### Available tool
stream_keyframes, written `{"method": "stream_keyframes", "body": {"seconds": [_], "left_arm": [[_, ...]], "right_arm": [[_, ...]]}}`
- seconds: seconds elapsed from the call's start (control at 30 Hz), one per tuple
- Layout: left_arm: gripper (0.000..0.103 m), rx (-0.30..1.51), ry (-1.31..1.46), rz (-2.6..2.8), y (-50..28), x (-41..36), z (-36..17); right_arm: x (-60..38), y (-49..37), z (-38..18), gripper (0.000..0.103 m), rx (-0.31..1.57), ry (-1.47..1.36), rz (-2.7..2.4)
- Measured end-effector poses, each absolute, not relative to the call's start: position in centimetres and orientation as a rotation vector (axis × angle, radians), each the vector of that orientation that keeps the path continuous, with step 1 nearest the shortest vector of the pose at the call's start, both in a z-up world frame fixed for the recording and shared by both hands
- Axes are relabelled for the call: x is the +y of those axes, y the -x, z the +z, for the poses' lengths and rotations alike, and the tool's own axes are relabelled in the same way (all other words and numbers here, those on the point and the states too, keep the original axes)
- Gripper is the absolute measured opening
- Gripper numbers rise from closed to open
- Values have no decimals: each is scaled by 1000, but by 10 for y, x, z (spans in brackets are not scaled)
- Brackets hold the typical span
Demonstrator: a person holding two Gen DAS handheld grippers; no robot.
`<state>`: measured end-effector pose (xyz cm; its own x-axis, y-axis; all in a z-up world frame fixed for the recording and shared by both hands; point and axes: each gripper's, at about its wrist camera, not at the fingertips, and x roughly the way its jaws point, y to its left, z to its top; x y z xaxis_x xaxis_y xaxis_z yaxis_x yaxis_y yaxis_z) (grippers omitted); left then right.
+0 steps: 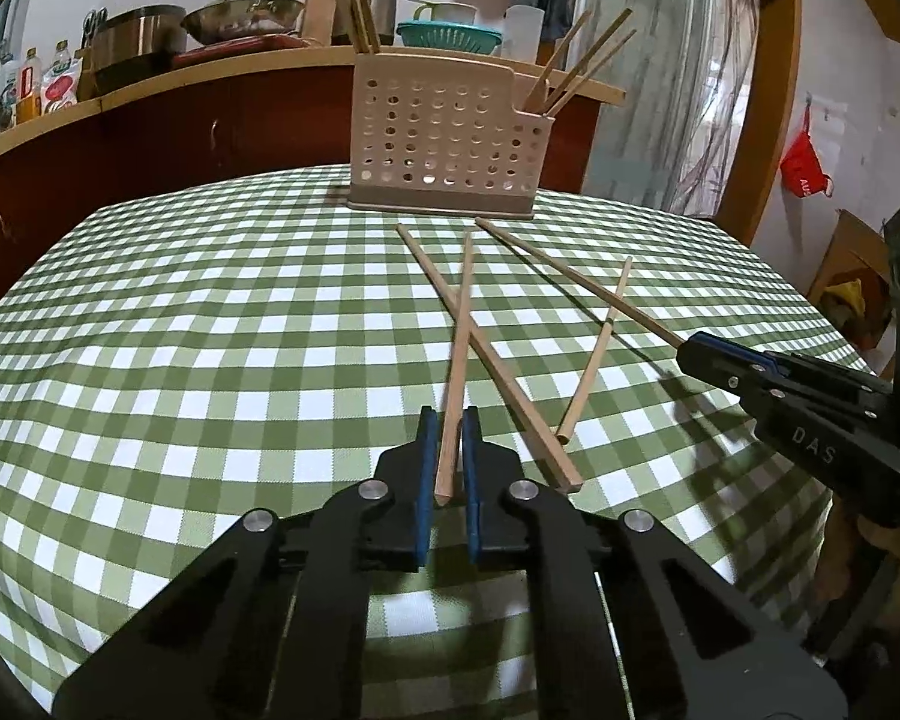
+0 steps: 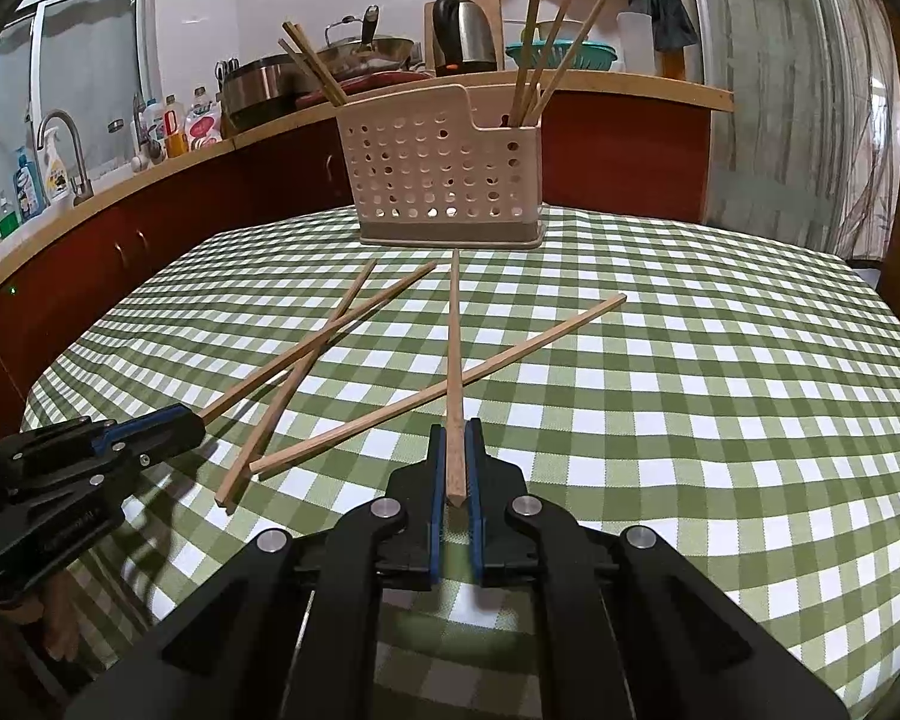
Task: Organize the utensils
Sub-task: 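Lower the left gripper onto a chopstick while the right gripper grasps another, then lift the chopsticks upright and carry them over the beige caddy with both grippers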
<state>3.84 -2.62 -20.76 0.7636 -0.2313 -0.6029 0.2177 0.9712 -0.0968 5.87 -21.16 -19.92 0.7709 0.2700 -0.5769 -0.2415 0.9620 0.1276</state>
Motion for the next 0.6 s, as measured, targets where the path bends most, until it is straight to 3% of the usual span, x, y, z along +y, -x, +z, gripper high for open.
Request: {"method": "stream_keyframes", "body": {"seconds": [0.6], "left_arm": [[6, 452, 35, -206, -27, -1, -135]], "right_arm": [[-231, -42, -133, 7, 443, -55, 242]]}}
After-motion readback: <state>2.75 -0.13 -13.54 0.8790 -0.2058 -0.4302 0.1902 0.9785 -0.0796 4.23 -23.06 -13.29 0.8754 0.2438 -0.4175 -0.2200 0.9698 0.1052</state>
